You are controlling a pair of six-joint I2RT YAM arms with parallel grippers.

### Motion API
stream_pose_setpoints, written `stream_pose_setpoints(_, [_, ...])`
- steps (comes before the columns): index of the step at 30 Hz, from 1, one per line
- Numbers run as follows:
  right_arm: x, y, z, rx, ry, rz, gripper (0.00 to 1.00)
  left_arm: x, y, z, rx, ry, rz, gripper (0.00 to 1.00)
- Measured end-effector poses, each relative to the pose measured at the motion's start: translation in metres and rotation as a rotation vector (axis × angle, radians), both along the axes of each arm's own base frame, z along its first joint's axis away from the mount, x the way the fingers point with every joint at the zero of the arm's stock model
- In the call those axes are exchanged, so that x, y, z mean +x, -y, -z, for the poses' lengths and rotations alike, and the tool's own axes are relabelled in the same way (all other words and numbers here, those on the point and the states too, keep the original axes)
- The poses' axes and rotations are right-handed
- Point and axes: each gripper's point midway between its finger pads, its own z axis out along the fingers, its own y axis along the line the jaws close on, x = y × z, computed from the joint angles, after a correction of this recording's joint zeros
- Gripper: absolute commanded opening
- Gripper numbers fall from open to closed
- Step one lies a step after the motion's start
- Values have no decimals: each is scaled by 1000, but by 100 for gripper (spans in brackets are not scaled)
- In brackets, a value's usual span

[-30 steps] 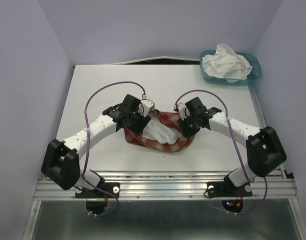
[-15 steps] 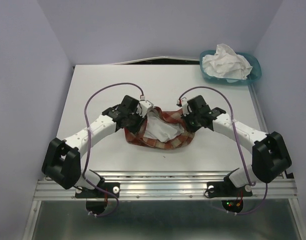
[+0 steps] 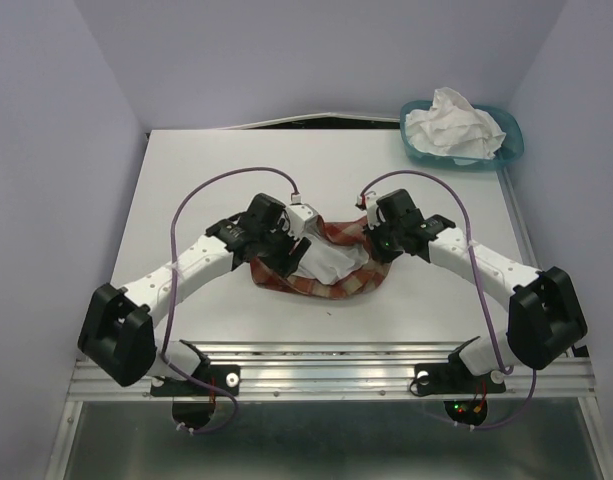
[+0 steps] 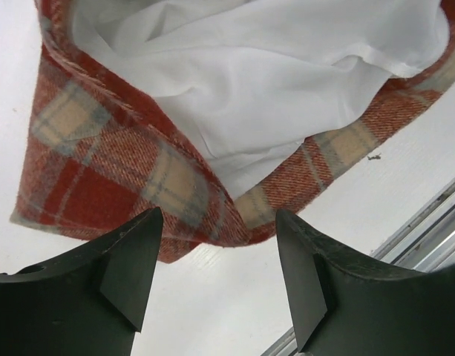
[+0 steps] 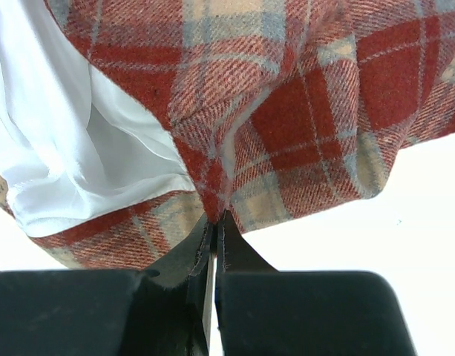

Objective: Fold and stack the skirts
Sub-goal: Flatten the skirt out

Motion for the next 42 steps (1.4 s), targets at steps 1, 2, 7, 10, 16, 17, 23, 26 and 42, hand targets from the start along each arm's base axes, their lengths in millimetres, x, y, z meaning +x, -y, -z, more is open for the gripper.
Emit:
stream_pose_setpoints(1, [0, 0, 0, 2, -1, 2, 1, 0, 1, 6, 12, -12, -2, 73])
stream_pose_setpoints(2, [0, 0, 0, 1, -1, 8, 1, 1, 1, 14, 33, -29, -7, 72])
stream_pose_setpoints(7, [2, 3, 0, -8, 5, 30, 1, 8, -6, 39, 116, -54, -46, 57])
stream_pose_setpoints(10, [7, 7, -2, -27, 23, 57, 1, 15, -15, 44, 166, -32, -85, 43])
stream_pose_setpoints(16, [16, 20, -4, -85, 64, 112, 1, 28, -29, 29, 203, 55, -153, 3])
stream_pose_setpoints(17, [17, 23, -4, -99, 73, 123, 1, 30, -32, 22, 200, 80, -167, 0])
stream_pose_setpoints(23, [30, 37, -14, -156, 129, 179, 1, 42, -49, -17, 183, 185, -243, 0])
stream_pose_setpoints(26, [52, 42, -43, -148, 208, 222, 1, 58, -61, -44, 151, 237, -312, 0])
stream_pose_setpoints(42, [95, 30, -204, 110, 548, 179, 1, 77, -88, -130, -73, 413, -441, 0])
